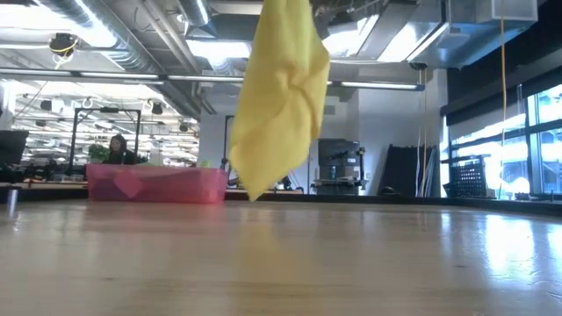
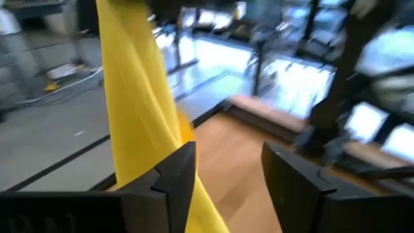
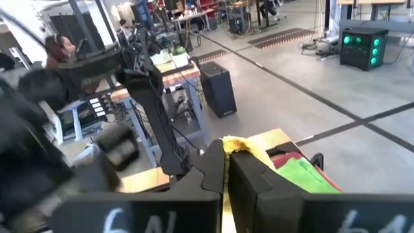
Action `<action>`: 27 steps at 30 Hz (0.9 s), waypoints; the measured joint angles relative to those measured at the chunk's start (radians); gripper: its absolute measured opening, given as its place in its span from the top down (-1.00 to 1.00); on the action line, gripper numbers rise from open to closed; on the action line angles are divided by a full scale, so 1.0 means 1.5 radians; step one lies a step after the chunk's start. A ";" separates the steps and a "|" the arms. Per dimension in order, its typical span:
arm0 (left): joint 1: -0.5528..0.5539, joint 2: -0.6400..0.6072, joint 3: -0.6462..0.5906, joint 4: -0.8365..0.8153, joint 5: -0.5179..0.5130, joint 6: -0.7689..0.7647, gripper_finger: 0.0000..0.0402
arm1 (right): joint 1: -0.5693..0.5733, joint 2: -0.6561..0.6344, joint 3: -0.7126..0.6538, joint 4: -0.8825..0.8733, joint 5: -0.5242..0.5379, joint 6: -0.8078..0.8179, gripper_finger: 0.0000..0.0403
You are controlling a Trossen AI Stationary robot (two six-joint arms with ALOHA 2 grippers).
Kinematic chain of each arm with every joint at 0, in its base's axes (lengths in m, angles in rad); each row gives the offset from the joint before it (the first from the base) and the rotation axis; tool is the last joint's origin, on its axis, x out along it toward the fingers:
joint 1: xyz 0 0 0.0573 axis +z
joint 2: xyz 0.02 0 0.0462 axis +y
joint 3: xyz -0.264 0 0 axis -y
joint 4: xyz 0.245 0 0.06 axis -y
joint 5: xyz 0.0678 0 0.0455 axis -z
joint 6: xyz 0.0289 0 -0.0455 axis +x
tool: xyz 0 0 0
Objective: Fold microfiber towels
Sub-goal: Fold the yellow microfiber towel
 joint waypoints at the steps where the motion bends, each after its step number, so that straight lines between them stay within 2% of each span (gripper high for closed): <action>1: 0.008 0.010 0.000 -0.026 -0.001 -0.022 0.13 | 0.001 0.000 0.000 0.005 0.000 0.000 0.94; 4: 0.032 0.045 -0.001 -0.071 0.004 -0.083 0.09 | 0.005 0.000 0.000 0.010 0.000 -0.007 0.94; 8: 0.046 0.079 -0.001 -0.067 0.004 -0.114 0.09 | 0.006 0.000 0.000 0.002 0.000 -0.032 0.94; 12: 0.059 0.107 -0.001 -0.121 0.005 -0.153 0.09 | 0.006 0.000 0.000 -0.004 -0.002 -0.031 0.94; 20: 0.056 0.106 -0.001 -0.251 0.007 -0.234 0.10 | 0.006 0.000 0.000 -0.025 -0.020 -0.017 0.94; 27: 0.061 0.104 0.000 -0.264 0.008 -0.240 0.09 | 0.006 0.000 0.000 -0.028 -0.020 -0.018 0.94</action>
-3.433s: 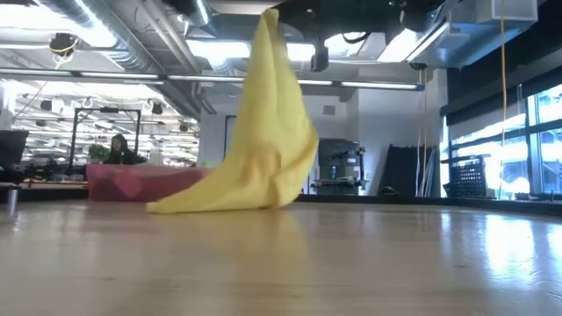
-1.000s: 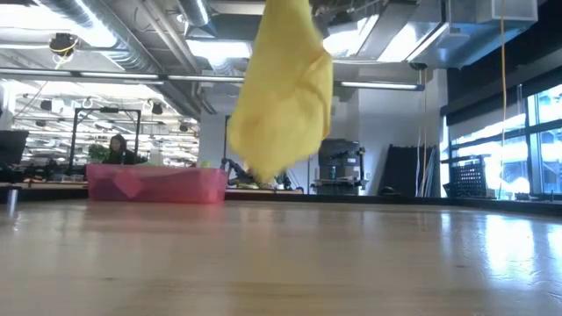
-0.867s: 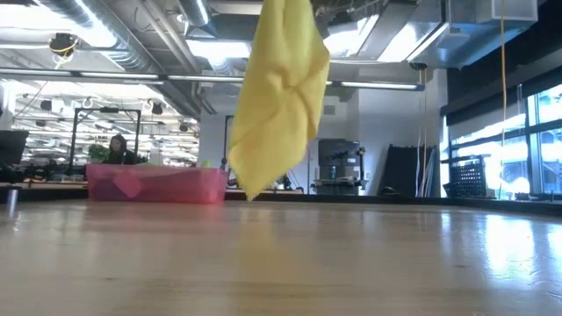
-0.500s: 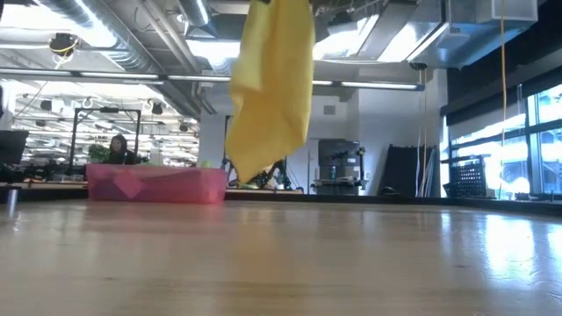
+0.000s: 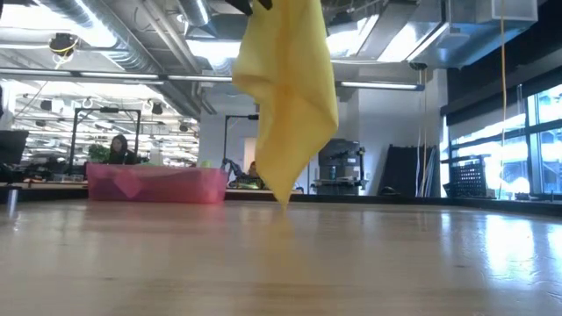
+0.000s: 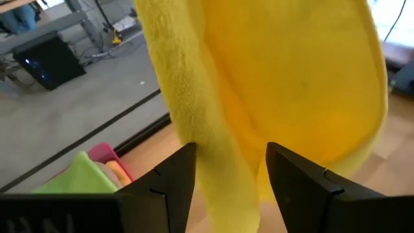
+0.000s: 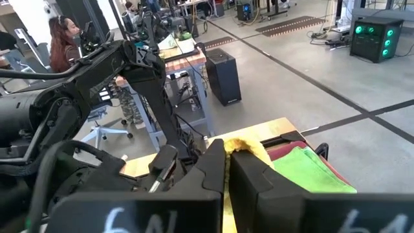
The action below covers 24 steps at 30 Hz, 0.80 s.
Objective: Fold microfiber towels
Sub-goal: Fold the yellow microfiber towel
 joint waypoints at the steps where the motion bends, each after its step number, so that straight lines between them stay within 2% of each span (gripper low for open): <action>1: 0.003 0.000 0.000 -0.007 0.008 -0.001 0.09 | 0.000 0.000 0.000 0.000 0.000 0.000 0.94; 14: 0.077 0.000 0.000 -0.048 0.014 -0.014 0.09 | 0.000 0.000 0.000 0.001 0.000 -0.002 0.94; 19: 0.104 0.000 0.000 -0.024 0.059 -0.013 0.09 | 0.000 0.000 0.000 0.001 0.000 -0.002 0.94; 24: 0.096 0.000 0.000 0.036 0.089 -0.012 0.09 | 0.000 0.000 0.000 -0.001 0.000 -0.002 0.94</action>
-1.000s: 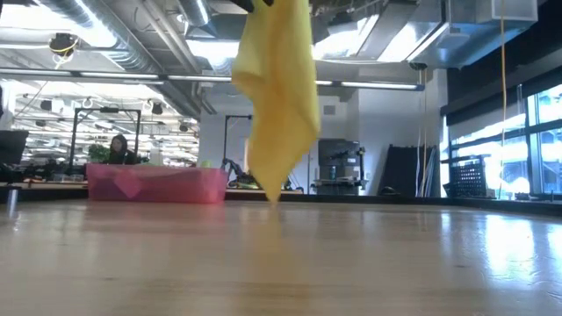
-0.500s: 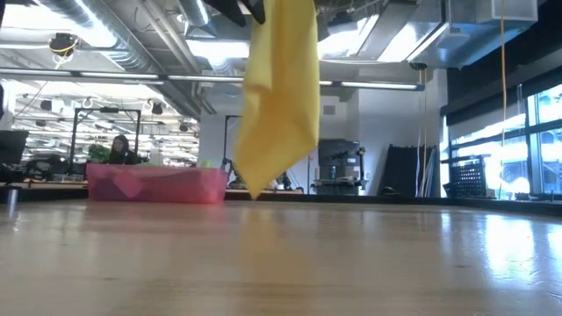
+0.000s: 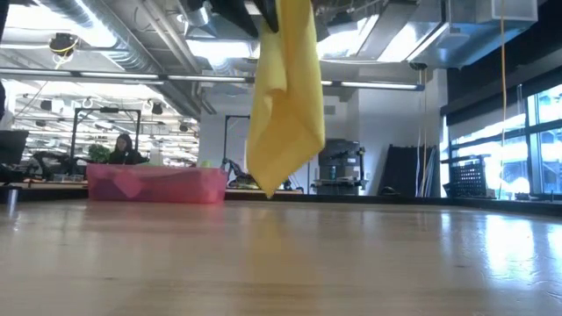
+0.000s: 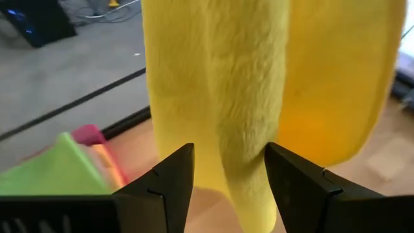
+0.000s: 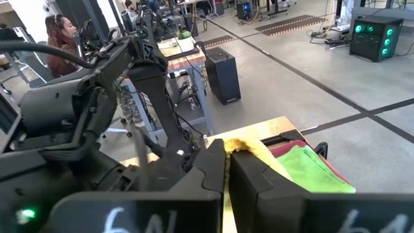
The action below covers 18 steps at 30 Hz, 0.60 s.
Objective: Fold microfiber towels
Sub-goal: Fold the yellow microfiber towel
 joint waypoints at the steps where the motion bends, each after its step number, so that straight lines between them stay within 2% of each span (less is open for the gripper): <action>1: -0.004 0.000 0.000 0.014 0.000 0.000 0.09 | 0.000 0.000 0.000 -0.002 0.000 0.000 0.94; 5: -0.019 0.000 0.000 0.055 -0.001 0.000 0.09 | -0.001 0.000 0.000 -0.010 0.000 0.000 0.94; 8: -0.026 0.000 0.000 0.052 -0.027 0.000 0.09 | -0.001 0.000 0.000 -0.009 0.000 0.000 0.94; 13: 0.005 0.009 -0.001 0.043 -0.040 0.000 0.09 | -0.001 -0.001 0.000 0.000 0.000 0.002 0.94; 18: 0.036 0.007 -0.001 -0.009 0.027 0.026 0.10 | -0.001 -0.001 0.000 -0.010 0.000 0.001 0.94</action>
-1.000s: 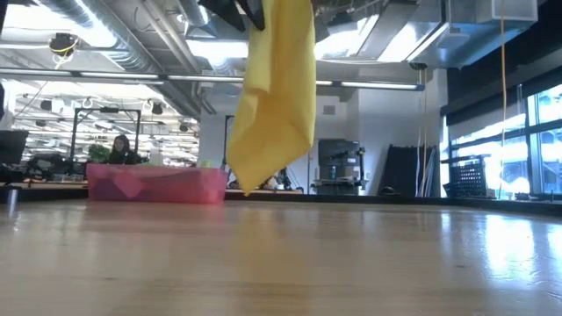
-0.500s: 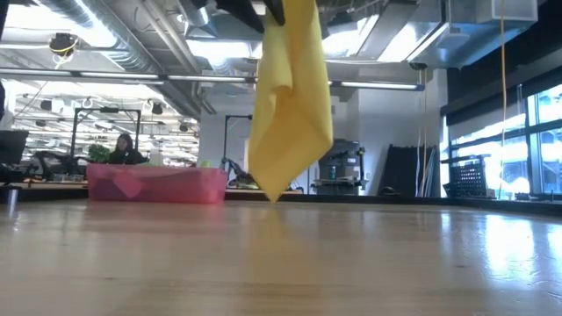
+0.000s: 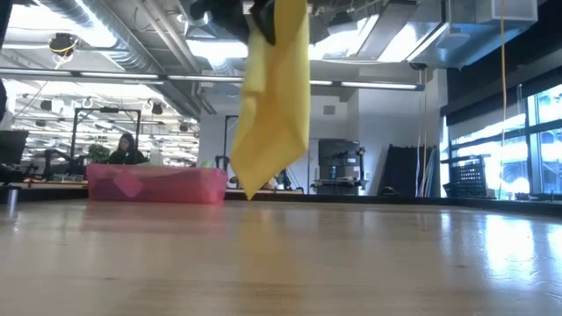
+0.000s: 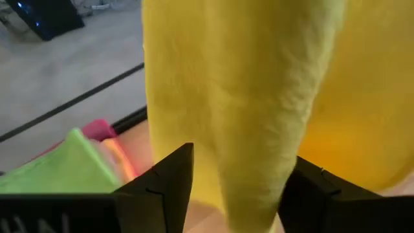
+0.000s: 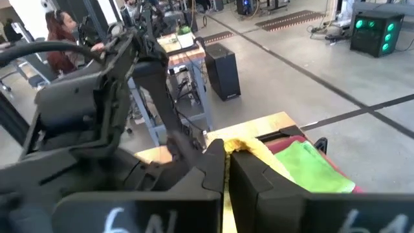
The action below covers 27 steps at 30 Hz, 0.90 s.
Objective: Fold microfiber towels
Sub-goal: Fold the yellow microfiber towel
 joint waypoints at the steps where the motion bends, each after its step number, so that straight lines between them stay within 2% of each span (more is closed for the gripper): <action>1: 0.003 0.000 0.000 -0.017 0.011 0.009 0.11 | 0.000 -0.001 0.000 -0.005 -0.003 0.000 0.94; 4: 0.002 -0.006 0.000 -0.083 0.017 0.017 0.20 | -0.005 -0.009 0.000 -0.036 -0.019 -0.002 0.94; 8: -0.008 -0.031 0.000 -0.140 0.021 0.016 0.42 | -0.016 -0.011 0.000 -0.101 -0.054 -0.003 0.94; 13: -0.010 -0.062 0.000 -0.147 0.020 0.026 0.77 | -0.021 -0.008 -0.001 -0.163 -0.126 -0.006 0.94; 16: -0.004 -0.076 0.000 -0.148 0.017 0.070 0.95 | -0.021 -0.006 -0.001 -0.167 -0.183 -0.006 0.94; 22: 0.018 -0.096 0.000 -0.152 0.015 0.139 0.97 | -0.021 -0.006 -0.001 -0.143 -0.379 0.018 0.94; 25: 0.026 -0.105 0.000 -0.152 0.015 0.170 0.99 | -0.020 -0.006 -0.001 -0.151 -0.423 0.018 0.94; 27: 0.030 -0.107 0.000 -0.152 0.017 0.188 0.99 | -0.021 -0.006 -0.001 -0.156 -0.422 0.016 0.94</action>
